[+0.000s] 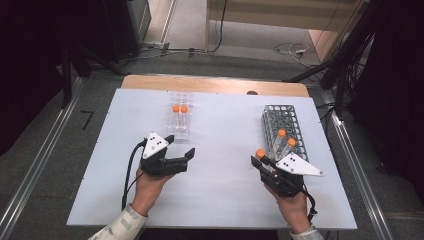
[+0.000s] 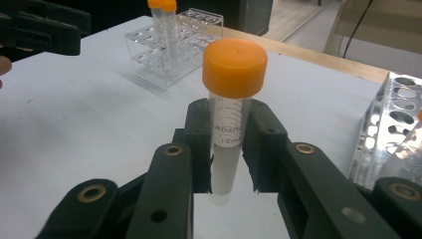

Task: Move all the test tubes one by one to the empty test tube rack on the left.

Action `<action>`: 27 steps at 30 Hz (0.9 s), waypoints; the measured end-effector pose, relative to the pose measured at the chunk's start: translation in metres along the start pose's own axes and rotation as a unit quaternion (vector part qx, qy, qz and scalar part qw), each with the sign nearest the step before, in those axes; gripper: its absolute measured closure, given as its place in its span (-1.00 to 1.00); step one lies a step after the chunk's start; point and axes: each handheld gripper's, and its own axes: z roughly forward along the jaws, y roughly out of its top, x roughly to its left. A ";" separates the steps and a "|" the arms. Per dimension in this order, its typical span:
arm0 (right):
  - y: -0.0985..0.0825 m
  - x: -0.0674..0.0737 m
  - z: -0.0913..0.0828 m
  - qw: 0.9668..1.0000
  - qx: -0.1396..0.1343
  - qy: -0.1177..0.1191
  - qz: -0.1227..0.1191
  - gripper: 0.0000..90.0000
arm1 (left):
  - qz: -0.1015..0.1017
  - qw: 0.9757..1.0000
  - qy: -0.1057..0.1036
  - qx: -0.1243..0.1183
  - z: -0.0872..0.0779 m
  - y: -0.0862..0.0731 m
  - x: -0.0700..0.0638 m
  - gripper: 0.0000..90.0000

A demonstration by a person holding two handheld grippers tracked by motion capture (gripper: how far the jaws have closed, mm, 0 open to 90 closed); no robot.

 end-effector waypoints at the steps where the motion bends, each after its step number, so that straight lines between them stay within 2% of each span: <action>1: 0.000 0.001 0.002 1.000 0.002 0.002 0.000 0.60 | -0.001 1.000 -0.002 -0.001 0.000 0.000 -0.001 -0.61; 16: -0.002 0.019 0.028 0.999 0.021 0.024 -0.017 0.60 | 0.017 0.999 -0.031 -0.004 0.004 0.003 -0.019 -0.55; 22: -0.002 0.029 0.038 0.999 0.029 0.036 -0.022 0.60 | 0.023 0.998 -0.060 -0.009 0.007 0.005 -0.026 -0.33; 27: -0.002 0.036 0.046 0.998 0.035 0.046 -0.029 0.60 | 0.035 0.996 -0.085 -0.013 0.009 0.008 -0.037 -0.26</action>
